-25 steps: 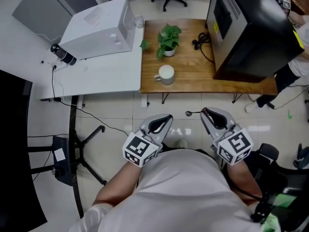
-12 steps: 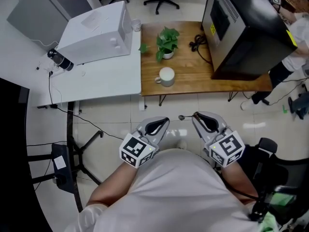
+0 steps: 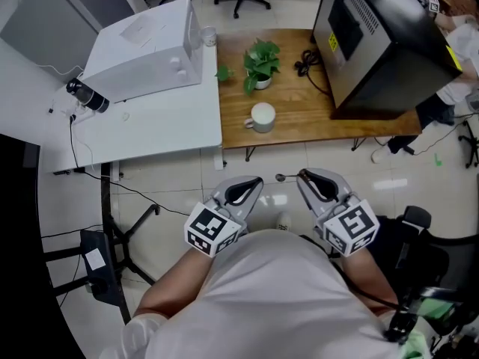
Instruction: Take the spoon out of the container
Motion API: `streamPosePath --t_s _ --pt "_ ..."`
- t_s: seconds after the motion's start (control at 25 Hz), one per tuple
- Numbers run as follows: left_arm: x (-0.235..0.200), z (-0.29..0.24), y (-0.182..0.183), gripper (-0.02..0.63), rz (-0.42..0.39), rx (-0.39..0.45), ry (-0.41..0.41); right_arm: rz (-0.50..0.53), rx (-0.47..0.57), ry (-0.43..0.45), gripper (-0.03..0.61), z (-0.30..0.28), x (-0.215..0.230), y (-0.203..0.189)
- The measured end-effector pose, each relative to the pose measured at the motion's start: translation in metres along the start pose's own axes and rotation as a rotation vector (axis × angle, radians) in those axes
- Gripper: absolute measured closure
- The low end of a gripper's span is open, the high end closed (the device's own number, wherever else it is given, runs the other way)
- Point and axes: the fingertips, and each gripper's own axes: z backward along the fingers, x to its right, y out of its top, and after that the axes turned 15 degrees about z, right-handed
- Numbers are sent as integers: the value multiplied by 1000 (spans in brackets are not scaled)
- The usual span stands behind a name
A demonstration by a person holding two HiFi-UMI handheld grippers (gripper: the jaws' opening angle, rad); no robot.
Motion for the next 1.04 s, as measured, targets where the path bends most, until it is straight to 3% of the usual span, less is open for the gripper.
streamPosePath --t_s 1.04 --pt "-11 9 25 609 -26 62 11 -4 -8 8 526 -12 0 1"
